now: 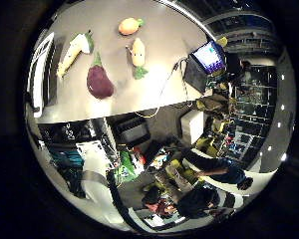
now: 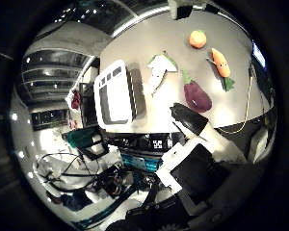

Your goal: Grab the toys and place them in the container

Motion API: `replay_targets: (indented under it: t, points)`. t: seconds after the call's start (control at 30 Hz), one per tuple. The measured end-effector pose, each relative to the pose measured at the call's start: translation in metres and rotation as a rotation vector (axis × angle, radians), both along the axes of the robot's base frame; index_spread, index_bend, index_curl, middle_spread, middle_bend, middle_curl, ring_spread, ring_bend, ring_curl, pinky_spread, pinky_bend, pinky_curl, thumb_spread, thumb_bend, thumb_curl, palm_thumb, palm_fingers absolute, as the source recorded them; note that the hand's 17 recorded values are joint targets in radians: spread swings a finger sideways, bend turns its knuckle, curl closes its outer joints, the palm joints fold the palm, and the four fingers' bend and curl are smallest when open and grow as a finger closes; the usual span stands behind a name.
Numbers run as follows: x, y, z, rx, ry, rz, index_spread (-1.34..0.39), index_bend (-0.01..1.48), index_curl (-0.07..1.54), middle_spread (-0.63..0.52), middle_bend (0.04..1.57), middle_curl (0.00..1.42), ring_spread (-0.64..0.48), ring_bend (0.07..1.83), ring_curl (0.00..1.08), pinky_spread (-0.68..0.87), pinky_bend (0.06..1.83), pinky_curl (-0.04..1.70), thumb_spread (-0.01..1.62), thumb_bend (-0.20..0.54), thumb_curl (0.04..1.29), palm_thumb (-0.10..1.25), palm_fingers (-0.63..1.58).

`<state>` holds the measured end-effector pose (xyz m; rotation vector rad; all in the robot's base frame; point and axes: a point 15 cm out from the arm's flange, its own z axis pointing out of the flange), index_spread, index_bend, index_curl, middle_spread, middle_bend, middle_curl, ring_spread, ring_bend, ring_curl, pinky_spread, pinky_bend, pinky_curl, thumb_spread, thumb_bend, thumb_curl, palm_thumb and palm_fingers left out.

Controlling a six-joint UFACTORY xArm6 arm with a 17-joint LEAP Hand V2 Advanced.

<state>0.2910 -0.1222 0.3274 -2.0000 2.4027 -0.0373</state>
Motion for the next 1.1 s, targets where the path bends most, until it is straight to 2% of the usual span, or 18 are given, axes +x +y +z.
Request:
replay_targets:
  t: [0.17, 0.4, 0.6, 0.8, 0.97, 1.1]
  points:
    - [0.016, -0.026, 0.005, -0.019, -0.042, -0.052, -0.40, 0.16, 0.33, -0.02, 0.24, 0.33, 0.14, 0.21, 0.21, 0.39, 0.23, 0.30, 1.06, -0.021, 0.34, 0.79, 0.34]
    - [0.031, -0.050, 0.004, -0.011, -0.025, -0.094, -0.39, 0.16, 0.31, -0.03, 0.25, 0.34, 0.14, 0.22, 0.22, 0.39, 0.24, 0.30, 1.07, -0.021, 0.33, 0.78, 0.34]
    - [0.065, -0.091, -0.004, 0.009, -0.032, -0.175, -0.31, 0.14, 0.28, -0.02, 0.26, 0.34, 0.13, 0.27, 0.24, 0.39, 0.28, 0.31, 1.10, -0.032, 0.32, 0.70, 0.33]
    - [0.106, -0.131, -0.049, 0.062, -0.059, -0.299, -0.20, 0.09, 0.22, 0.01, 0.29, 0.35, 0.07, 0.49, 0.29, 0.36, 0.37, 0.32, 1.10, -0.041, 0.29, 0.56, 0.37]
    - [0.135, -0.168, -0.090, 0.069, -0.075, -0.388, -0.14, 0.12, 0.20, 0.03, 0.34, 0.37, 0.03, 0.59, 0.32, 0.32, 0.43, 0.33, 1.09, -0.028, 0.28, 0.51, 0.35]
    - [0.147, -0.193, -0.123, 0.082, -0.050, -0.442, -0.11, 0.14, 0.21, 0.05, 0.39, 0.38, 0.01, 0.65, 0.33, 0.29, 0.47, 0.33, 1.08, -0.027, 0.28, 0.47, 0.33]
